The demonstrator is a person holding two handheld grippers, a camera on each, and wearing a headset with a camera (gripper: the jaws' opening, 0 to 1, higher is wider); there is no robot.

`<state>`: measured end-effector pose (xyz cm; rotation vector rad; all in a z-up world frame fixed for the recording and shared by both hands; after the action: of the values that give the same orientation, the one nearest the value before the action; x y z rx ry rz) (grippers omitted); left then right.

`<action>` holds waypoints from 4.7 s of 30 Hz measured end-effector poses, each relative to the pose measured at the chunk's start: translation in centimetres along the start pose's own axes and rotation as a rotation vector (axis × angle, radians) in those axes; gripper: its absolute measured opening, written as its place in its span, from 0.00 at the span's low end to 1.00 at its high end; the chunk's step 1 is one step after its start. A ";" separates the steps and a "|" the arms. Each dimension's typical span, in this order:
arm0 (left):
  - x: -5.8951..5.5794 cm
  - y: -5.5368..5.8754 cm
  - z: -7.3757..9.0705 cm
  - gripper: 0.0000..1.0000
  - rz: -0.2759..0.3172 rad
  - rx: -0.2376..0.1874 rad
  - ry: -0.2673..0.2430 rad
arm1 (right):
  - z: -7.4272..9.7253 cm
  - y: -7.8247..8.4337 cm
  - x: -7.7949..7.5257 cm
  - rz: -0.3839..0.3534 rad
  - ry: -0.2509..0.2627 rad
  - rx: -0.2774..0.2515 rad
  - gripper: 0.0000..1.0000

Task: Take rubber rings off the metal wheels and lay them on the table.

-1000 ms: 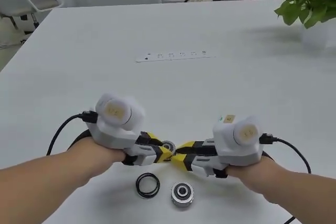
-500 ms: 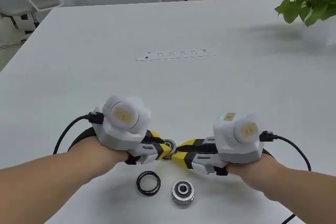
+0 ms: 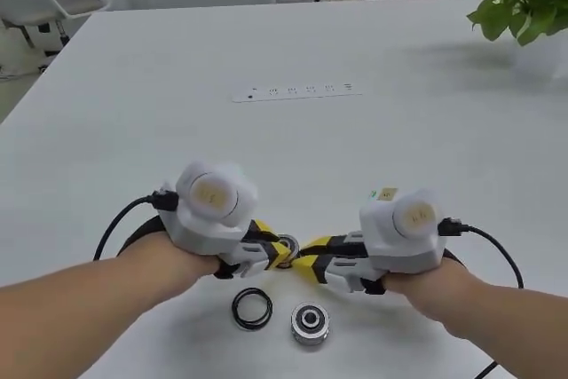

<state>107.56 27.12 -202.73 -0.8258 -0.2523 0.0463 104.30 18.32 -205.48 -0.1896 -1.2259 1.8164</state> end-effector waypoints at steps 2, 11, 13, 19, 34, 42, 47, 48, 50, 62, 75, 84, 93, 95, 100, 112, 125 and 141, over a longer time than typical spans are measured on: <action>0.0 0.0 0.0 0.08 0.002 -0.002 0.000 | 0.0 0.0 -0.1 -0.016 -0.001 0.000 0.05; 0.0 0.1 0.0 0.08 0.011 -0.007 -0.015 | 0.1 -0.1 -0.5 -0.093 0.004 -0.010 0.00; 0.0 0.1 0.0 0.08 0.013 -0.009 -0.020 | 0.1 0.0 -0.5 -0.121 0.002 -0.014 0.00; -0.3 0.0 0.0 0.08 0.010 -0.004 -0.020 | 0.2 -0.1 -0.9 -0.214 0.008 -0.036 0.00; -0.8 0.0 0.1 0.08 0.018 -0.005 -0.031 | 0.8 -0.7 -1.1 -0.343 -0.009 -0.100 0.00; -0.8 0.0 0.1 0.08 0.020 -0.010 -0.035 | 0.9 -0.7 -1.0 -0.362 -0.019 -0.105 0.00; -0.8 0.0 0.0 0.08 0.022 -0.014 -0.040 | 1.0 -0.8 -1.0 -0.378 -0.022 -0.111 0.00; -0.8 0.0 0.0 0.08 0.022 -0.015 -0.041 | 1.0 -0.8 -1.1 -0.381 -0.023 -0.114 0.00; -0.8 -0.1 -0.1 0.08 0.023 -0.017 -0.041 | 1.0 -0.9 -0.9 -0.385 -0.035 -0.114 0.00; -0.8 -0.1 -0.1 0.08 0.019 -0.021 -0.044 | 1.0 -1.0 -0.8 -0.388 -0.026 -0.110 0.00; -0.8 -0.1 -0.1 0.08 0.015 -0.017 -0.043 | 1.1 -1.2 -0.4 -0.387 -0.036 -0.105 0.00; -0.8 -0.1 -0.2 0.08 0.013 -0.013 -0.043 | 1.1 -1.2 -0.4 -0.390 -0.035 -0.108 0.00; -0.8 -0.1 -0.1 0.08 0.015 -0.013 -0.043 | 1.1 -1.2 -0.5 -0.394 -0.031 -0.113 0.00; -0.8 -0.1 -0.1 0.08 0.015 -0.013 -0.044 | 1.1 -1.1 -0.6 -0.395 -0.031 -0.114 0.00; -0.8 -0.1 -0.1 0.08 0.015 -0.011 -0.045 | 1.2 -1.1 -0.5 -0.403 -0.032 -0.117 0.00; -0.9 -0.2 -0.2 0.08 0.014 -0.002 -0.046 | 1.2 -1.3 -0.2 -0.406 -0.050 -0.113 0.00; -0.9 -0.3 -0.2 0.08 0.014 0.006 -0.045 | 1.2 -2.3 1.2 -0.419 -0.124 -0.158 0.00; -0.7 -0.3 -0.3 0.08 0.019 0.006 -0.030 | 1.5 -1.9 0.7 -0.411 -0.100 -0.144 0.00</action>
<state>106.91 26.61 -202.80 -0.8224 -0.2725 0.0776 104.19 18.07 -202.95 0.0716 -1.3542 1.3971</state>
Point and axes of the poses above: the centre of the closed fingertips' face, and the gripper's own axes: z roughly backward along the fingers, x roughly to its left, y roughly out of its underside, the point moved 6 cm from there along z, roughly backward along the fingers, and after that the axes turned 13 degrees about -z, right-handed, at the moved point
